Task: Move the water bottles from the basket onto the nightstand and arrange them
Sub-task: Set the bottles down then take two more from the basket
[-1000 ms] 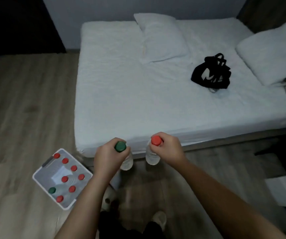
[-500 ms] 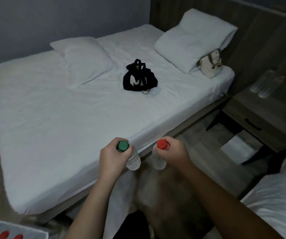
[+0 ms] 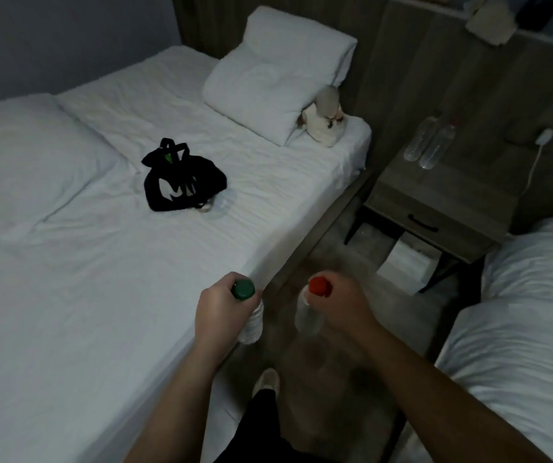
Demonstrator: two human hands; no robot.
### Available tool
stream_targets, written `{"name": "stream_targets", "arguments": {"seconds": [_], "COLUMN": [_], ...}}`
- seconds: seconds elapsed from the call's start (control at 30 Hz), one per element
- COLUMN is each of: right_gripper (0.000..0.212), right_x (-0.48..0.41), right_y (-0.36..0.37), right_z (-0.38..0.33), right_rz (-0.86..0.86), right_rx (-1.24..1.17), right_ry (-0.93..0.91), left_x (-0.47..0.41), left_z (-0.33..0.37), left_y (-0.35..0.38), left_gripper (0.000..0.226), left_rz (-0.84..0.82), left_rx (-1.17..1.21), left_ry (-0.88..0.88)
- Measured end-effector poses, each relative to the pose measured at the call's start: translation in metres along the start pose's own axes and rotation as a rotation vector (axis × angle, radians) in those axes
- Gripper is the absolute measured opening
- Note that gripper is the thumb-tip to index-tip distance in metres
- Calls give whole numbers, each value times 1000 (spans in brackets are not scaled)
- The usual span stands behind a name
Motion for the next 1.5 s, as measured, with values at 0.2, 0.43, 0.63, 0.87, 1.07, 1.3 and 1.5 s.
{"name": "stream_targets", "arguments": {"seconds": [0.2, 0.43, 0.63, 0.87, 1.07, 1.3, 1.5], "right_gripper": [19, 16, 13, 18, 16, 20, 9], "right_x": [-49, -69, -91, -124, -146, -159, -189], "right_y": [-56, -108, -171, -288, -385, -448, -486], "right_z": [8, 48, 103, 157, 193, 244, 271], "right_rz": [126, 233, 267, 260, 274, 269, 260], "right_rx": [-64, -113, -146, -153, -75, -134, -133], "right_ry": [12, 97, 195, 168, 134, 232, 271], "left_x": [-93, -160, -213, -274, -313, -360, -421], "left_z": [42, 92, 136, 207, 272, 330, 364], "left_y": [12, 50, 110, 193, 245, 304, 350], "left_gripper": [14, 16, 14, 24, 22, 17, 21], "left_rz": [-130, -231, -301, -319, -289, -285, -372], "left_rx": [-82, -118, -135, -98, -45, -142, -243], "left_ry": [113, 200, 233, 190, 232, 304, 322]}}
Point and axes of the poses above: each hand's wrist, its own x-axis away from the middle knuckle, its own y-axis out of the palm, z = x × y, the point moved 4 cm from there along -x, towards the middle knuckle, and after that the axes turned 15 degrees about -z, right-handed, at the moved point
